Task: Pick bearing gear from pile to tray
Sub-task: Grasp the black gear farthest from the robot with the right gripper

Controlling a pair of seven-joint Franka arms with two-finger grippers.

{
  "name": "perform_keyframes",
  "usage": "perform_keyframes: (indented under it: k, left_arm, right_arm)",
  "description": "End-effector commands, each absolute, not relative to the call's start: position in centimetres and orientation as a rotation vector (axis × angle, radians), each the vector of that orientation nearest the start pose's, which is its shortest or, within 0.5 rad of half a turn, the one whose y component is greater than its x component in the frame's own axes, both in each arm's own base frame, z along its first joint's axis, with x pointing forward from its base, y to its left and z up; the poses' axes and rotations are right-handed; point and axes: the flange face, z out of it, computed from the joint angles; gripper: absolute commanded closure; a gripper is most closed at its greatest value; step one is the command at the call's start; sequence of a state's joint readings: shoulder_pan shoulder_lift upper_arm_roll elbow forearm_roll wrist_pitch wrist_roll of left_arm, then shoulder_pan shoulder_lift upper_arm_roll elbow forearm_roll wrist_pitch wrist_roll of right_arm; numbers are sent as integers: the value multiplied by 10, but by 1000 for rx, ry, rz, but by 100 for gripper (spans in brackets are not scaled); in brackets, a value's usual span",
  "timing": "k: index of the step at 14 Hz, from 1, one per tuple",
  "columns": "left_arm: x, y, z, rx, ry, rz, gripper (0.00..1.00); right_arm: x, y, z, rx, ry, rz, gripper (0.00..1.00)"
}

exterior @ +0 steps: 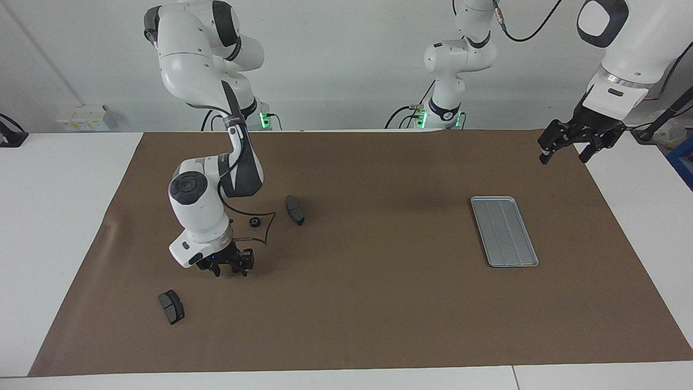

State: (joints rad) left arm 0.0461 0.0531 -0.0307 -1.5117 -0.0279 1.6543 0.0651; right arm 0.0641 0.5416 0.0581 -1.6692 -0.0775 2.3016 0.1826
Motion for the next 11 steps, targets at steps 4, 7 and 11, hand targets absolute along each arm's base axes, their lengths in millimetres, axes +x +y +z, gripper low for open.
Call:
perform_keyframes:
  k: [4,7,11]
  left_arm:
    - [578,10,635,-3160,79,-138,0]
    - [577,9,636,-3161,77,-140,0]
    - [577,9,636,-3163,72,-138,0]
  right_arm:
    - [672,77,288,-3165,-32,-148,37]
    - [672,77,288,-3166,-32,-141,46]
    - [672,77,292,-3167,-32,-141,70]
